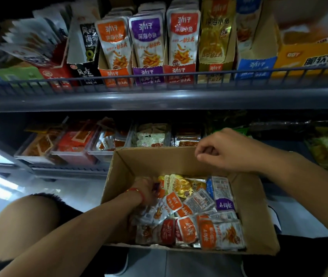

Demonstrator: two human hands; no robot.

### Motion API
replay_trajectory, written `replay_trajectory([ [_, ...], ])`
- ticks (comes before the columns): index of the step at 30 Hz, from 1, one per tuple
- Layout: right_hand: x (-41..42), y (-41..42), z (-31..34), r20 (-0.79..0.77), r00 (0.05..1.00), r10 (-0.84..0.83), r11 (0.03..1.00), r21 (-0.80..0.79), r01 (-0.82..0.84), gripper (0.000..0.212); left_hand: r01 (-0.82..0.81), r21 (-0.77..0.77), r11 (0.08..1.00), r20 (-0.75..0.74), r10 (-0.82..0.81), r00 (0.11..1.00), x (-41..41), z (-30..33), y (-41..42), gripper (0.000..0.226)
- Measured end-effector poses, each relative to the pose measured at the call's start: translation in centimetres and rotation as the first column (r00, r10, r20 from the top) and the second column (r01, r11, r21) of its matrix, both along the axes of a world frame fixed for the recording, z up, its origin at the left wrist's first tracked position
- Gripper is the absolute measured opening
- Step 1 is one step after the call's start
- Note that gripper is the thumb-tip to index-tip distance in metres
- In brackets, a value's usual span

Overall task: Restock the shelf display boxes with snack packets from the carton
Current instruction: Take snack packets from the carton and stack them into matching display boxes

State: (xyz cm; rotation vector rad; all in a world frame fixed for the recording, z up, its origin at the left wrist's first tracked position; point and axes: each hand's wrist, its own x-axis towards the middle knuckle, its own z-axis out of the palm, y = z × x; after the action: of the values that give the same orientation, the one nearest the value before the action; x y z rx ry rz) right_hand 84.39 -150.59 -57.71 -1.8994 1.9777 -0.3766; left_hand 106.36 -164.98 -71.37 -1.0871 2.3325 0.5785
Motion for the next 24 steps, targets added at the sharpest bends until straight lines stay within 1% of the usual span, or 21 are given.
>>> replay_trajectory([
  [1,-0.2,0.0,0.0,0.004,1.0,-0.004,1.0,0.005,0.004,0.018,-0.03,0.016,0.999,-0.031,0.031,0.999,-0.2,0.9,0.0,0.051],
  [2,-0.3,-0.1,0.0,0.01,1.0,-0.005,1.0,0.012,0.005,0.019,-0.099,0.049,0.994,-0.077,0.102,0.992,-0.3,1.8,-0.3,0.045],
  [4,-0.4,-0.1,-0.1,0.01,1.0,-0.001,0.999,0.032,0.001,0.018,-0.213,0.14,0.967,-0.214,0.24,0.947,-0.6,3.8,-0.4,0.03],
  [5,-0.4,-0.2,-0.2,0.007,1.0,-0.001,0.999,0.043,0.001,0.018,-0.234,0.208,0.95,-0.285,0.288,0.914,-0.5,4.3,-0.6,0.023],
  [6,-0.3,-0.3,-0.2,0.005,1.0,-0.005,0.999,0.054,0.004,0.02,-0.237,0.278,0.931,-0.351,0.328,0.877,-0.7,5.2,-0.5,0.023],
  [8,-0.1,-0.5,-0.3,0.004,1.0,-0.029,0.997,0.067,0.028,0.029,-0.213,0.442,0.871,-0.473,0.428,0.77,-1.1,7.8,0.5,0.031],
  [10,0.1,-0.6,-0.2,0.023,0.997,-0.079,0.995,0.058,0.078,0.04,-0.13,0.519,0.845,-0.579,0.46,0.674,-1.5,10.1,1.1,0.037],
  [11,0.2,-0.6,0.0,0.057,0.992,-0.111,0.993,0.041,0.108,0.04,-0.093,0.548,0.832,-0.613,0.474,0.631,-1.7,11.2,1.3,0.038],
  [13,0.4,-0.5,0.6,0.155,0.975,-0.158,0.986,-0.027,0.164,0.026,-0.051,0.548,0.835,-0.669,0.474,0.573,-1.8,12.6,1.4,0.037],
  [15,0.6,-0.1,1.6,0.242,0.95,-0.199,0.971,-0.082,0.225,0.013,-0.019,0.5,0.866,-0.723,0.429,0.542,-1.9,13.8,1.2,0.036],
  [17,0.6,0.3,2.6,0.317,0.918,-0.24,0.949,-0.123,0.29,0.007,-0.004,0.397,0.918,-0.788,0.344,0.511,-2.0,14.9,0.8,0.03],
  [19,0.6,0.6,3.4,0.37,0.886,-0.279,0.917,-0.172,0.36,0.008,-0.06,0.241,0.969,-0.854,0.242,0.46,-1.9,15.8,0.1,0.021],
  [20,0.5,0.7,3.8,0.379,0.875,-0.301,0.895,-0.203,0.397,0.009,-0.108,0.135,0.985,-0.885,0.169,0.434,-1.8,16.1,-0.3,0.018],
  [22,0.4,0.9,4.9,0.363,0.862,-0.354,0.843,-0.275,0.462,0.009,-0.217,-0.092,0.972,-0.924,-0.002,0.381,-1.5,16.8,-1.3,0.018],
  [24,0.5,0.8,6.6,0.34,0.863,-0.373,0.793,-0.367,0.487,0.009,-0.312,-0.27,0.911,-0.923,-0.153,0.353,-1.3,17.5,-2.5,0.022],
])
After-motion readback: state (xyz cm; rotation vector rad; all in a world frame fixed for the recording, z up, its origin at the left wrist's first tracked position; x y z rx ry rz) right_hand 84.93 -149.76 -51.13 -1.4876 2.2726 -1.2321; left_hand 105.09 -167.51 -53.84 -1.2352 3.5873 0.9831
